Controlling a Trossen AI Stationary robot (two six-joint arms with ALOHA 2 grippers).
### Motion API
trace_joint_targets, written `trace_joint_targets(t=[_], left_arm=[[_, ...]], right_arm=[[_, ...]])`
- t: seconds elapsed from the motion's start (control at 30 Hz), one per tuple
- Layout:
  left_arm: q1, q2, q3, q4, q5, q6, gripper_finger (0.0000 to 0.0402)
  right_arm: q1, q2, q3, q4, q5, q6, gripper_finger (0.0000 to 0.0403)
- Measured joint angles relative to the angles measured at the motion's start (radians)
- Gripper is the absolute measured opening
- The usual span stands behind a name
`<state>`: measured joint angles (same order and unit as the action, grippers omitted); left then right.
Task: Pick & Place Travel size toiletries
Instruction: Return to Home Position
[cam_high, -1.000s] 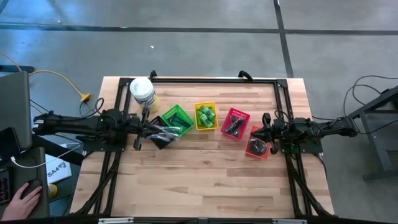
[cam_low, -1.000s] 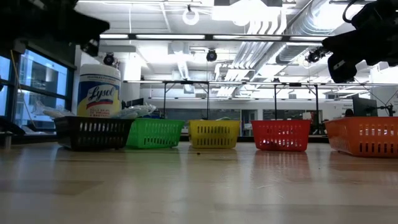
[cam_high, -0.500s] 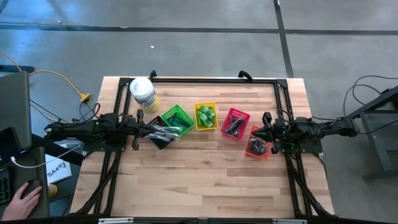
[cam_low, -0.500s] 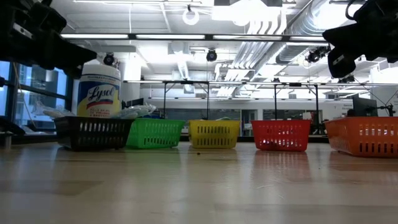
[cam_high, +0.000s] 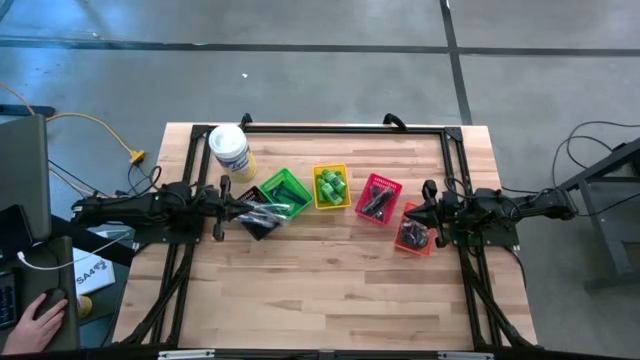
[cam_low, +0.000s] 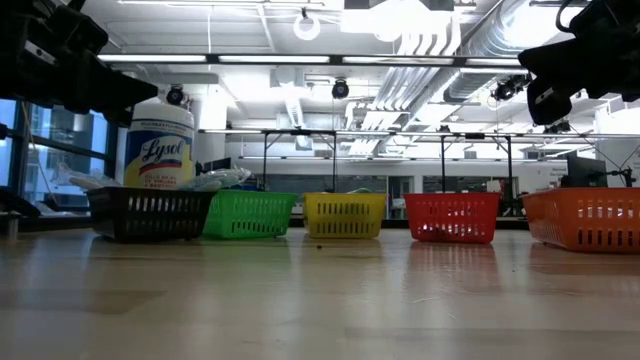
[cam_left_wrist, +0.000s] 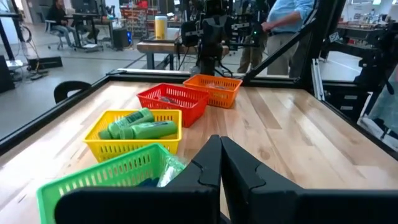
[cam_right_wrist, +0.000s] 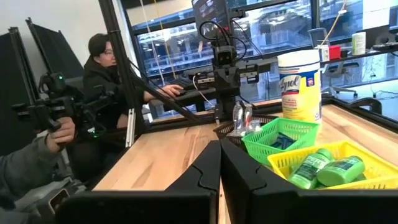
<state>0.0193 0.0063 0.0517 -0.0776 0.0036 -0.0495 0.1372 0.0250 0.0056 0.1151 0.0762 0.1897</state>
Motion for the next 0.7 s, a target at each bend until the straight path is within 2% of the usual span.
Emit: trace_joint_targets(t=[0.2,0.7], left_arm=[[0.000,0.000,-0.003,0.020,0.001,0.010,0.0000],[0.000,0.000,-0.003,0.025,0.005,0.010,0.0000]], right_arm=[[0.000,0.000,0.000,0.014,-0.060,0.017,0.0003],[0.000,0.000,0.000,0.009,-0.054,0.019,0.0003]])
